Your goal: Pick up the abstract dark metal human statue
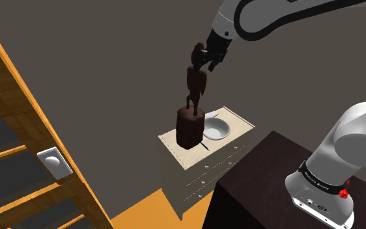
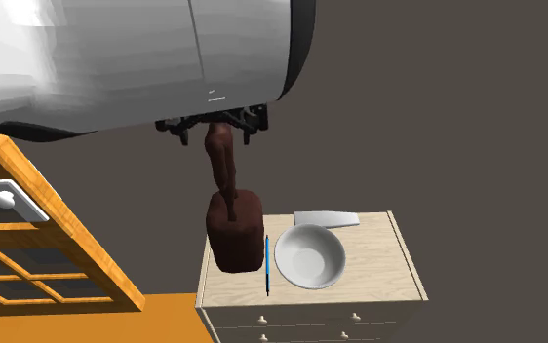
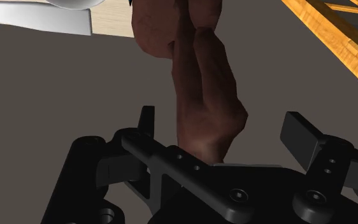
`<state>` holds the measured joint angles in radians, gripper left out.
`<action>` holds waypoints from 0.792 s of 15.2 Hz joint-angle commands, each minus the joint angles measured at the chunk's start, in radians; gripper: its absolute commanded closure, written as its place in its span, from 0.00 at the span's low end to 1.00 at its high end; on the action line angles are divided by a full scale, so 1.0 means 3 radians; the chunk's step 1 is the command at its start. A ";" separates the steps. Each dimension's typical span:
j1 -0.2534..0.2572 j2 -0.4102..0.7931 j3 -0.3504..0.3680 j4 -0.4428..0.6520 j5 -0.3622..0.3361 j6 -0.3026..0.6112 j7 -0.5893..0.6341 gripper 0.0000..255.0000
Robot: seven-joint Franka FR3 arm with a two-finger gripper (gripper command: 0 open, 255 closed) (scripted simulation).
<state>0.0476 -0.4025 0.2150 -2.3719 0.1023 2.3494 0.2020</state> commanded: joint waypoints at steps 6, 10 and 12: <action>-0.0001 0.0070 0.0015 -0.0144 0.0001 0.0217 -0.0001 1.00; -0.0001 0.0069 0.0013 -0.0141 0.0001 0.0214 -0.0003 1.00; -0.0001 0.0069 0.0012 -0.0141 0.0002 0.0214 -0.0004 1.00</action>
<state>0.0471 -0.3822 0.2188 -2.4138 0.1024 2.4134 0.2010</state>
